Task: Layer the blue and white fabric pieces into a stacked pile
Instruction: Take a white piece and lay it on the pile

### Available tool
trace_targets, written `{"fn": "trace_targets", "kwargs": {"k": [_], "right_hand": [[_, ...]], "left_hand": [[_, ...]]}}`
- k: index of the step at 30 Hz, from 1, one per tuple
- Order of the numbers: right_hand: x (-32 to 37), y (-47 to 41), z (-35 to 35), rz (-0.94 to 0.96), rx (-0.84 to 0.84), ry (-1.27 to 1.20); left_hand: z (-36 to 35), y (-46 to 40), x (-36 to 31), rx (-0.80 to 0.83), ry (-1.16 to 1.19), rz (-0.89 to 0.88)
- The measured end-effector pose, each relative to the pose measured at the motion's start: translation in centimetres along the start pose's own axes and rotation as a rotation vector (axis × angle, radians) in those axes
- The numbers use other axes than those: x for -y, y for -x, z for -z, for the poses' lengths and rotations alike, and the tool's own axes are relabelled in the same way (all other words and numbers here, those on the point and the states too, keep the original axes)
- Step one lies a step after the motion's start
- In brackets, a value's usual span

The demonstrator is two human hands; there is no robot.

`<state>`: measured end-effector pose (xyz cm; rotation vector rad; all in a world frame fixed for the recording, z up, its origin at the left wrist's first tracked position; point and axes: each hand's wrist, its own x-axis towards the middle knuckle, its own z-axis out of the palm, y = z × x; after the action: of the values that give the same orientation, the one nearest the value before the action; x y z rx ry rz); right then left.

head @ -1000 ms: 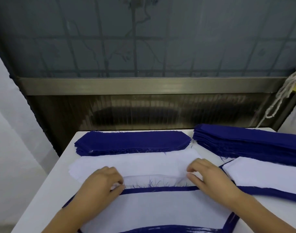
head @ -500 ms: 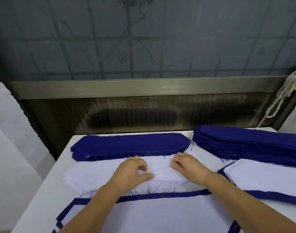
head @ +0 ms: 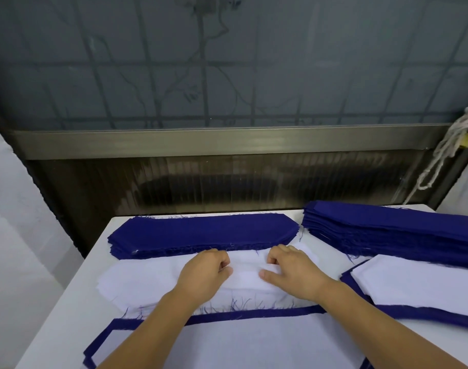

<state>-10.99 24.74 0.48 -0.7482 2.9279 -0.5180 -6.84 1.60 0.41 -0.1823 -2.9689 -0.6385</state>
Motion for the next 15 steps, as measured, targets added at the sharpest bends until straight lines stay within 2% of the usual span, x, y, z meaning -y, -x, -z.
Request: {"fn": "trace_targets", "kwargs": {"k": [6, 15], "right_hand": [[-0.6, 0.5, 0.5, 0.055, -0.012, -0.073], [-1.6, 1.8, 1.7, 0.045, 0.024, -0.232]], "left_hand": [[1.2, 1.8, 2.5, -0.028, -0.056, 0.023], [6.5, 6.2, 9.4, -0.095, -0.202, 0.209]]}}
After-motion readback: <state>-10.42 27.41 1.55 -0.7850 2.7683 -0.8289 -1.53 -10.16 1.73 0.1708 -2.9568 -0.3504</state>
